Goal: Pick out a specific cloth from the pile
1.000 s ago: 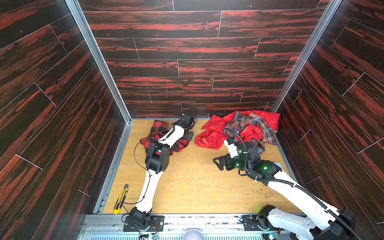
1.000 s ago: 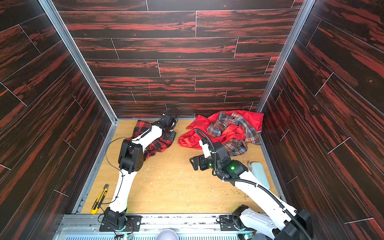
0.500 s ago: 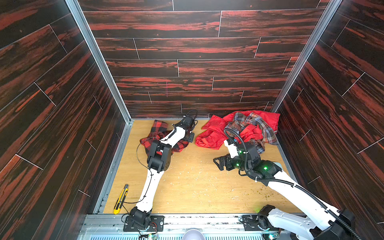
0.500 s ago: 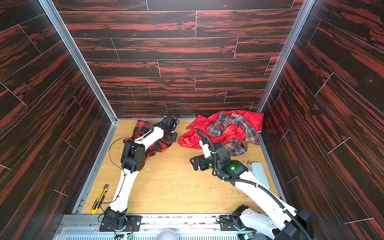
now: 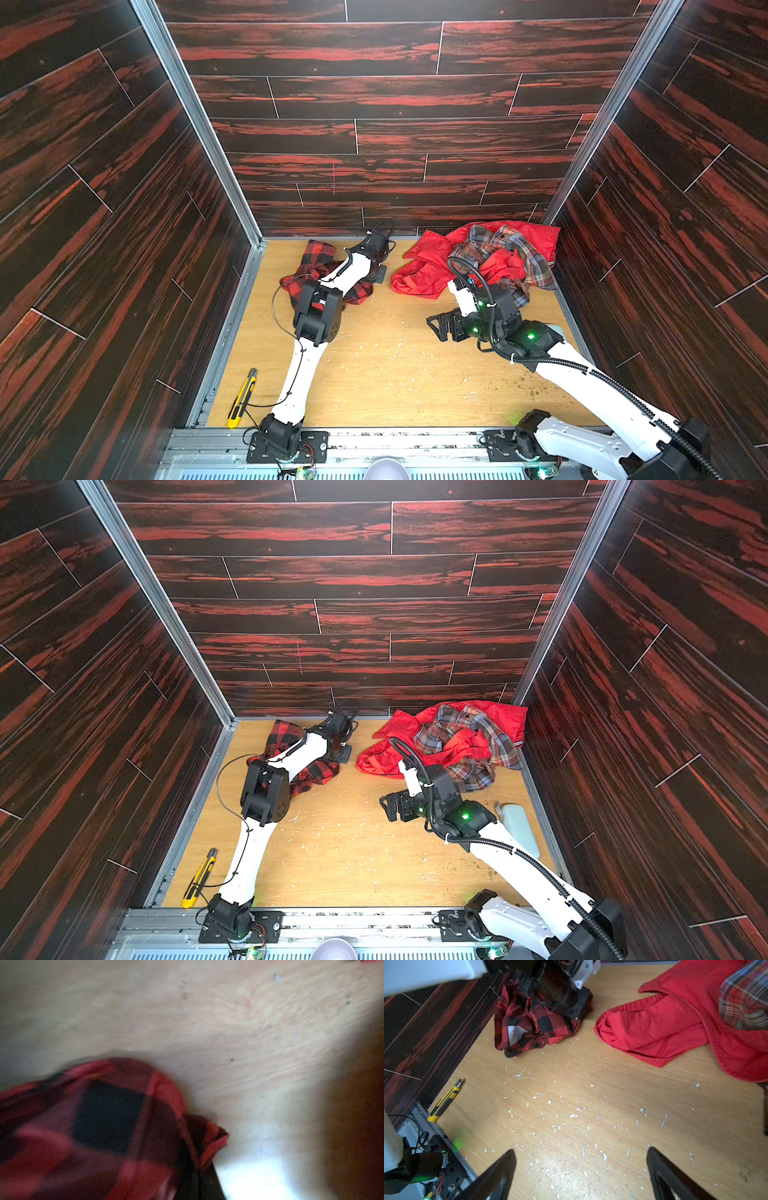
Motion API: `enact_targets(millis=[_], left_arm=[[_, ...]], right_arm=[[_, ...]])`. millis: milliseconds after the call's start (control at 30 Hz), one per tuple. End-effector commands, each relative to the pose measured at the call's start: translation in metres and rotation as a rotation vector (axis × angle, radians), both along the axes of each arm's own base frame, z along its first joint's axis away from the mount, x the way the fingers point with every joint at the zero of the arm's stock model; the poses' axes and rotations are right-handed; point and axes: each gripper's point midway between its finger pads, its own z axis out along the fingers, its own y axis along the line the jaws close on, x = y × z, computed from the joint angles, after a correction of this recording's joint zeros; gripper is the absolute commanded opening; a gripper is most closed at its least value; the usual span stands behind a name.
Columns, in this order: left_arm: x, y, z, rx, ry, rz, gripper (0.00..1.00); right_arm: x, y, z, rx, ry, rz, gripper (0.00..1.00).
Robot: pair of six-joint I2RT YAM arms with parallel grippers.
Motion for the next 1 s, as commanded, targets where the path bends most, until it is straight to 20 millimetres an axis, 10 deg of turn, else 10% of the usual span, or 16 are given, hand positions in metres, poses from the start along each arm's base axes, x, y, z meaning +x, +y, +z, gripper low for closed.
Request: enact_targets(millis=[0,167,467,700,967], left_arm=[[-0.001,0.021,0.109,0.025,-0.188,0.018,0.0],[-0.024,0.056,0.165,-0.025,-0.333,0.091,0.0],[-0.089,0.164,0.198,-0.001,-0.469,0.369,0.0],[-0.113,0.23,0.15,0.007,-0.458,0.575,0.0],[-0.108,0.254,0.077,-0.003,-0.306,0.674,0.0]], right_arm=[[-0.003,-0.001,-0.004,0.006,0.006,-0.002,0.98],[-0.001,0.005,-0.006,0.02,0.011,0.012,0.98],[0.004,0.018,-0.009,0.036,0.024,0.046,0.99],[0.005,0.023,-0.015,0.045,0.047,0.057,0.98],[0.004,0.021,-0.013,0.041,0.048,0.053,0.98]])
